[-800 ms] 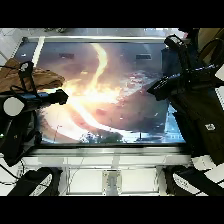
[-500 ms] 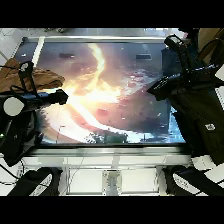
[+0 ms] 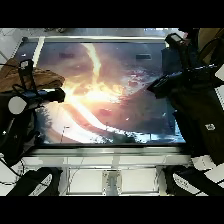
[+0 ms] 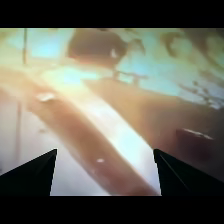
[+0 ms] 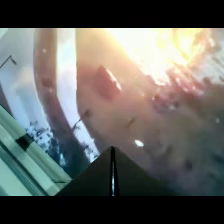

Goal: Fold the clothes and pants, and hang the long-sleeved shirts on hangers.

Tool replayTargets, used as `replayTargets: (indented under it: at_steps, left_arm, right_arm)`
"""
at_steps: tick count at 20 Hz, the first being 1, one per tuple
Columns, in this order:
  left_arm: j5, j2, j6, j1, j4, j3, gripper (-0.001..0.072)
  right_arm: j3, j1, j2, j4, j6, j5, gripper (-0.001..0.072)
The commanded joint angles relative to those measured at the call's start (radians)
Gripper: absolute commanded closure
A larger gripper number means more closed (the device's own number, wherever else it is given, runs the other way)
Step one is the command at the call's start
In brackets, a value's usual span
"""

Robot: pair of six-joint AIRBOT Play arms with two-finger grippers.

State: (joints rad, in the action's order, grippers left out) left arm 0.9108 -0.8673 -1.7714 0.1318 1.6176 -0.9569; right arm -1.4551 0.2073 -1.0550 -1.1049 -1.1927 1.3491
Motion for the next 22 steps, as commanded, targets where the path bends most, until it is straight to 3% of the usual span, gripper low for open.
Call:
replayTargets:
  at_steps: [1,5,8,10,12,13,15,16,21,22]
  left_arm:
    - [0.018,-0.028,-0.055,-0.123,0.296,-0.001,0.0013]
    - [0.184,-0.113,0.039,-0.512,0.296,0.001,0.0013]
    - [0.217,-0.229,0.124,-0.707,0.150,0.001,0.0013]
    - [0.238,-0.310,0.206,-0.736,0.070,0.001,0.0012]
    - [0.238,-0.384,0.232,-0.714,0.075,0.001,0.0012]
    - [0.239,-0.418,0.232,-0.700,0.105,0.001,0.0012]
    - [0.266,-0.475,0.230,-0.682,0.178,0.001,0.0011]
    - [0.280,-0.495,0.228,-0.681,0.193,0.001,0.0012]
    - [0.280,-0.547,0.201,-0.681,0.257,0.002,0.0025]
    - [0.280,-0.560,0.201,-0.681,0.260,0.002,0.0132]
  right_arm:
    - [-0.003,0.001,0.000,0.025,0.002,-0.226,0.0691]
    - [-0.036,0.001,0.000,0.062,0.000,-0.386,0.0691]
    - [-0.068,0.001,0.000,0.061,0.000,-0.460,0.0691]
    - [-0.092,0.001,0.000,0.062,0.000,-0.479,0.0691]
    - [-0.121,0.000,0.000,0.056,0.001,-0.480,0.0690]
    - [-0.139,0.000,0.000,0.057,0.001,-0.478,0.0654]
    - [-0.176,0.000,0.000,0.057,0.001,-0.479,0.0467]
    - [-0.197,0.000,0.000,0.057,0.001,-0.479,0.0444]
    - [-0.282,0.000,0.000,0.056,0.001,-0.510,0.0444]
    - [-0.296,0.000,0.000,0.056,0.001,-0.530,0.0444]
